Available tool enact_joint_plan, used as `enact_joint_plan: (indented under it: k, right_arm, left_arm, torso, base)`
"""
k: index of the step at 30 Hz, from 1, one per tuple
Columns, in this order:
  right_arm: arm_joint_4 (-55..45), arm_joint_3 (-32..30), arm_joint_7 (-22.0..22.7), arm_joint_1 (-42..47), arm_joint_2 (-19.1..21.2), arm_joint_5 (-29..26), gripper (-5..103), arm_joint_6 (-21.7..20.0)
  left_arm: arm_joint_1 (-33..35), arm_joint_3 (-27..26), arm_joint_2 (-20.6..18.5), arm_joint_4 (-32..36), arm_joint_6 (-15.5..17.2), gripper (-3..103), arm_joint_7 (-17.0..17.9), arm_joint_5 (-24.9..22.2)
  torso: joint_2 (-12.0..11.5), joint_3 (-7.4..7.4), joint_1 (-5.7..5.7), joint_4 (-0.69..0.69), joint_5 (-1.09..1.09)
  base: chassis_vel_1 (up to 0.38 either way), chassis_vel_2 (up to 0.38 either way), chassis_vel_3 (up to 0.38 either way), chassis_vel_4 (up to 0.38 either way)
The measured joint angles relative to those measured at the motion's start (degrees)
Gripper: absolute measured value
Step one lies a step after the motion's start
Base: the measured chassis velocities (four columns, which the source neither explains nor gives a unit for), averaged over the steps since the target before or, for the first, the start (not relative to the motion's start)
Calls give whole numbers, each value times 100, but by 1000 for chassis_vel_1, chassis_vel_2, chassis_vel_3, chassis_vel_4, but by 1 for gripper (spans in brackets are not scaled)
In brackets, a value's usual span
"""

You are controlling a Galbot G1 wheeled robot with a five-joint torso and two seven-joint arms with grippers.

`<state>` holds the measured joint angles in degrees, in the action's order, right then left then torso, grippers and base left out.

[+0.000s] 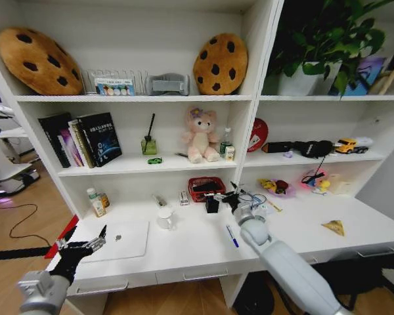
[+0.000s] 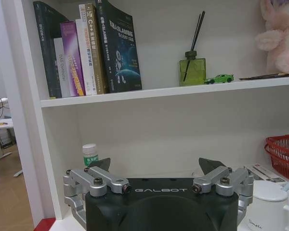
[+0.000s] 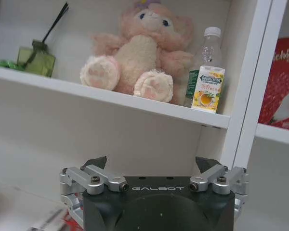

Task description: Organize the objects on the table.

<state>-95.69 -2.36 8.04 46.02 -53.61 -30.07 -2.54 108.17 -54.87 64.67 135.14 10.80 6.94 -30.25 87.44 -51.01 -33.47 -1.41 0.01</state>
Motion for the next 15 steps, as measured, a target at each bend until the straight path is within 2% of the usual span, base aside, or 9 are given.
enact_joint_plan:
  k: [2, 3, 5, 6, 7, 9, 10, 13, 15]
  right_arm:
    - [-59, 21, 136, 7, -25, -192, 100, -107]
    - [-118, -34, 247, 44, -76, -44, 100, -353]
    - [-60, -213, 29, 40, -31, 731, 100, -357]
    - [-60, -213, 29, 40, -31, 731, 100, -357]
    - [-10, -356, -340, 8, 114, 1425, 100, -271]
    - [30, -510, -837, -51, 337, 2021, 100, -119]
    - [30, -510, -837, -51, 337, 2021, 100, -119]
    - [32, -595, -2045, -247, 991, 2221, 100, -202]
    - [41, -539, -2412, -393, 1136, 2184, 100, -260]
  left_arm:
    - [0, 0, 0, 0, 0, 100, 0, 0]
    - [0, 0, 0, 0, 0, 100, 0, 0]
    - [0, 0, 0, 0, 0, 100, 0, 0]
    - [0, 0, 0, 0, 0, 100, 0, 0]
    - [1, 0, 0, 0, 0, 100, 0, 0]
    - [0, -1, 0, 0, 0, 100, 0, 0]
    - [0, -1, 0, 0, 0, 100, 0, 0]
    - [0, 0, 0, 0, 0, 100, 0, 0]
    - [0, 0, 0, 0, 0, 100, 0, 0]
  torso:
    - [0, 0, 0, 2, 1]
    - [0, 0, 1, 7, 2]
    - [0, 0, 1, 7, 1]
    - [0, 0, 1, 7, 1]
    - [0, 1, 1, 4, -1]
    - [0, 0, 1, 4, -3]
    - [0, 0, 1, 4, -3]
    - [0, 0, 1, 2, 2]
    - [0, 1, 1, 1, -2]
  base:
    - [0, 0, 0, 0]
    - [0, 0, 0, 0]
    - [0, 0, 0, 0]
    - [0, 0, 0, 0]
    - [0, 0, 0, 0]
    - [0, 0, 0, 0]
    - [0, 0, 0, 0]
    - [0, 0, 0, 0]
    - [0, 0, 0, 0]
